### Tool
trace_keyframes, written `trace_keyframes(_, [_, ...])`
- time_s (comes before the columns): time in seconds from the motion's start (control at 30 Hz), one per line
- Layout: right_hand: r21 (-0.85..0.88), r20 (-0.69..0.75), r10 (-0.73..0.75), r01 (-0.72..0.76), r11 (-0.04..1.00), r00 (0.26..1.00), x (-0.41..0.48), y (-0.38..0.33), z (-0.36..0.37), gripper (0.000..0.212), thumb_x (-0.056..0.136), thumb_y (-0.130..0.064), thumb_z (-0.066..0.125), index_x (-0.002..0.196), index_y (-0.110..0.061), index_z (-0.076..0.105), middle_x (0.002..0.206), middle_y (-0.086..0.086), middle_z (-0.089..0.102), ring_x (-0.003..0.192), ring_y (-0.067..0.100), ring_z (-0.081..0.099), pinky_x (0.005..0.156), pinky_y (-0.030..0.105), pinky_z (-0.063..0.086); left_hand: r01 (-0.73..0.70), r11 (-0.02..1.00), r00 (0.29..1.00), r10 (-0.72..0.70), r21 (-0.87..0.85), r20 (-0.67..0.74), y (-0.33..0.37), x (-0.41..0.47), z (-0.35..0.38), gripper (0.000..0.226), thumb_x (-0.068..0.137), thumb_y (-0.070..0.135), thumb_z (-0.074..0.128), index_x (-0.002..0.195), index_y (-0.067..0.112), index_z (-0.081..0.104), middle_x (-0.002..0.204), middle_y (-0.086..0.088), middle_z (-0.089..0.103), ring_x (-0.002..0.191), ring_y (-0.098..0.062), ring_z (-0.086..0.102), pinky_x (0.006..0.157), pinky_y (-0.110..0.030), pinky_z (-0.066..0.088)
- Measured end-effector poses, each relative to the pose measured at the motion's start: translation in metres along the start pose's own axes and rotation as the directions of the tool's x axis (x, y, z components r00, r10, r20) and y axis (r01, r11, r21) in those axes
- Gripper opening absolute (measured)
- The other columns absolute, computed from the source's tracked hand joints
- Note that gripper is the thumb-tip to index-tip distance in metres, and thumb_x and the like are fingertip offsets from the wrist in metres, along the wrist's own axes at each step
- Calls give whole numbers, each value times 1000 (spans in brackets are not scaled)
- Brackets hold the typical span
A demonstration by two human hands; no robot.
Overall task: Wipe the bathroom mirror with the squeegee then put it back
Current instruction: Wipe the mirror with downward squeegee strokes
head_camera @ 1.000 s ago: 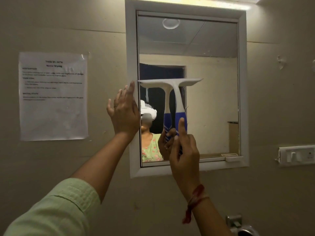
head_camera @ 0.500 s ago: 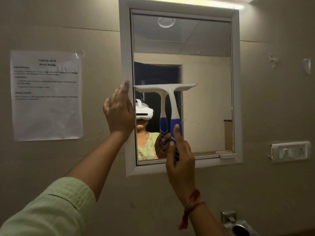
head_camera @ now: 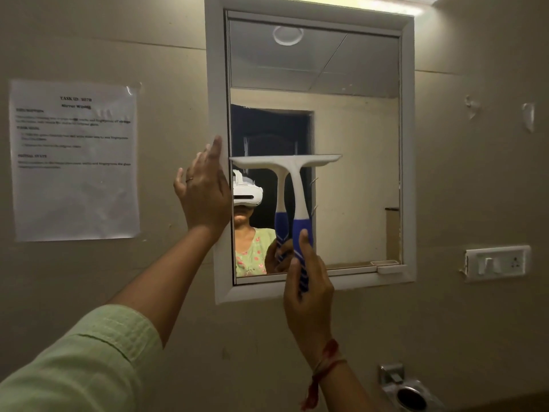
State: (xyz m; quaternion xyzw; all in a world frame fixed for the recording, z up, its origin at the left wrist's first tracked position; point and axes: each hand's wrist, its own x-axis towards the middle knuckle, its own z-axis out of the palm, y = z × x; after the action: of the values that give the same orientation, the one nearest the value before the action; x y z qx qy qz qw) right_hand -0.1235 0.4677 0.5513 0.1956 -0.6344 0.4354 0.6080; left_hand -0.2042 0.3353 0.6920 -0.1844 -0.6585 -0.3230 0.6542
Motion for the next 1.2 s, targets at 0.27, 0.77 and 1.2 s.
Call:
trace_keyframes(0.27, [-39, 0, 0, 0, 999, 1000, 51, -11, 7, 43, 94, -22, 41, 136, -15, 36, 113, 11, 57, 93, 11, 59, 80, 20, 51, 3, 1000, 1000, -3, 28, -7, -2, 0, 2, 48, 94, 24, 28, 141, 25, 33, 132, -10, 54, 128, -27, 43, 106, -50, 23])
trace_keyframes(0.77, [-47, 5, 27, -26, 999, 1000, 46, -11, 5, 40, 96, -21, 40, 135, -16, 35, 116, 11, 55, 94, 12, 58, 79, 20, 52, 14, 1000, 1000, -14, 13, -14, -1, -1, 1, 46, 95, 23, 29, 141, 24, 35, 133, -10, 53, 131, -29, 40, 106, -49, 24])
trace_keyframes(1.2, [4, 42, 64, -64, 998, 997, 31, -11, 0, 43, 96, -32, 38, 137, -22, 32, 116, 12, 55, 94, 15, 58, 78, 26, 54, 8, 1000, 1000, -8, 9, -9, -3, -1, 3, 47, 94, 21, 29, 142, 24, 33, 132, -10, 53, 130, -29, 40, 104, -49, 27])
